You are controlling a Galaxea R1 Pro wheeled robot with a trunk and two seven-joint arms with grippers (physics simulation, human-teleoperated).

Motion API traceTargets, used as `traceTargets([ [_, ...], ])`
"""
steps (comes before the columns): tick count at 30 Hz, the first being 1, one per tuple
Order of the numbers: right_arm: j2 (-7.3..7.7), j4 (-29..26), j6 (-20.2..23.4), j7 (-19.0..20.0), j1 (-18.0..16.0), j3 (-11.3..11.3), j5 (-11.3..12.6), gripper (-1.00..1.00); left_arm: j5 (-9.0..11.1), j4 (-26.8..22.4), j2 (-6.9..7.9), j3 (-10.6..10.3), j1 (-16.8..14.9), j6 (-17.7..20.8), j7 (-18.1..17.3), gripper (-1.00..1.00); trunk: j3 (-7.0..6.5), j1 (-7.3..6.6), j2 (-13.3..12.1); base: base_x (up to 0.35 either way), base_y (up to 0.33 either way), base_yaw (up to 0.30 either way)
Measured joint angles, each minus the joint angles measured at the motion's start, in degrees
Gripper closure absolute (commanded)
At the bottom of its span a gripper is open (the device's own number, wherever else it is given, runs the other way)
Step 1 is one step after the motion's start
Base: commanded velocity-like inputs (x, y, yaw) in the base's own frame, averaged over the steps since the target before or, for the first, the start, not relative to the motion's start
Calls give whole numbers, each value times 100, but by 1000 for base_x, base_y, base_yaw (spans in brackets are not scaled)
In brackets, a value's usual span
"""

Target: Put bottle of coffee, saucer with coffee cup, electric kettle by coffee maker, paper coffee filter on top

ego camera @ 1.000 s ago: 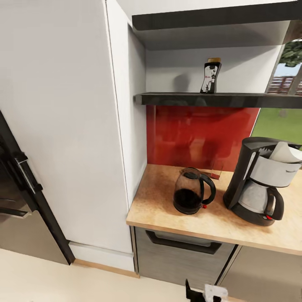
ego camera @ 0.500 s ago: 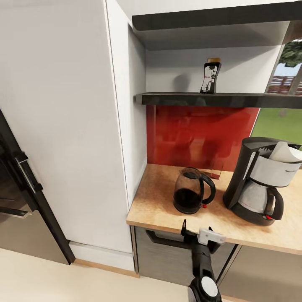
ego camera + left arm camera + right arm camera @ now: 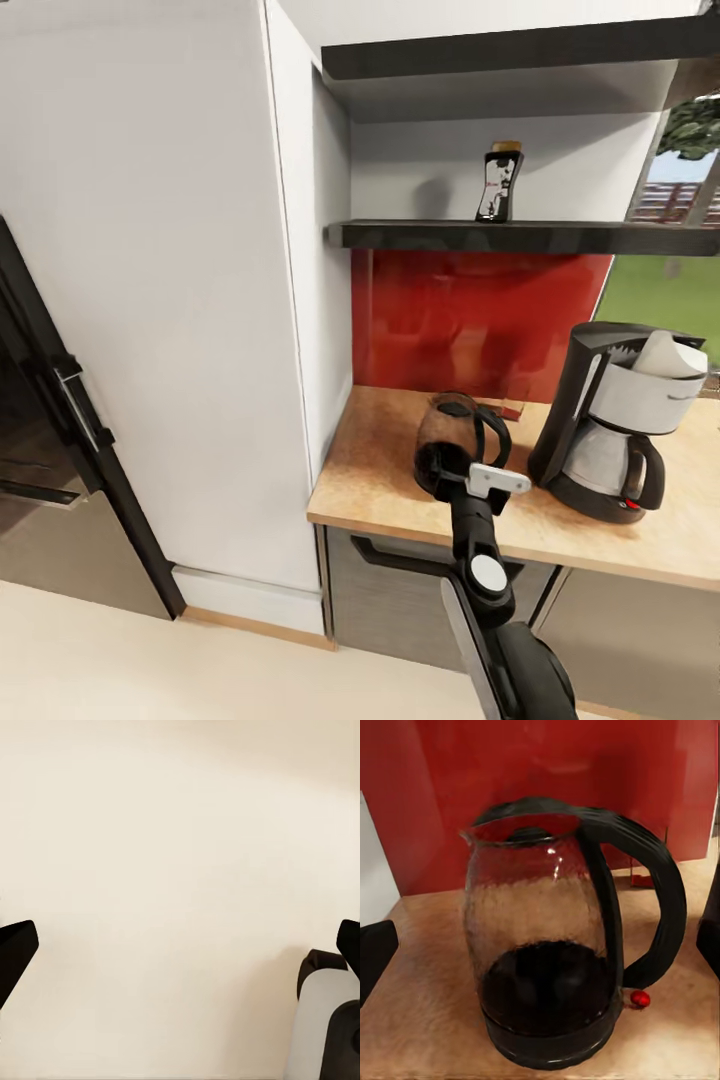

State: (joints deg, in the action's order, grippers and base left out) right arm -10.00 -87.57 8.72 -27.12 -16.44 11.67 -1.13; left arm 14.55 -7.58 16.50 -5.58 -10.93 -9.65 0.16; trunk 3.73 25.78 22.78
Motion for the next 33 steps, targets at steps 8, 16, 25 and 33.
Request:
traceTargets([
  [8, 0, 27, 91, 1, -114, -17, 10, -100, 2, -10, 0, 3, -8, 2, 0, -100, 0, -3, 1, -44, 13, 0],
  [16, 0, 34, 79, 2, -116, -4, 16, -100, 1, -9, 0, 1, -10, 2, 0, -100, -3, -3, 1, -2, 1, -65],
  [25, 0, 66, 79, 2, -112, 9, 19, -100, -1, -8, 0, 1, -11, 1, 33, -100, -31, -3, 1, 0, 0, -270],
  [33, 0, 80, 92, 1, -117, 21, 24, -100, 10, -8, -20, 0, -10, 5, 193, -100, -48, -3, 1, 0, 0, -129],
])
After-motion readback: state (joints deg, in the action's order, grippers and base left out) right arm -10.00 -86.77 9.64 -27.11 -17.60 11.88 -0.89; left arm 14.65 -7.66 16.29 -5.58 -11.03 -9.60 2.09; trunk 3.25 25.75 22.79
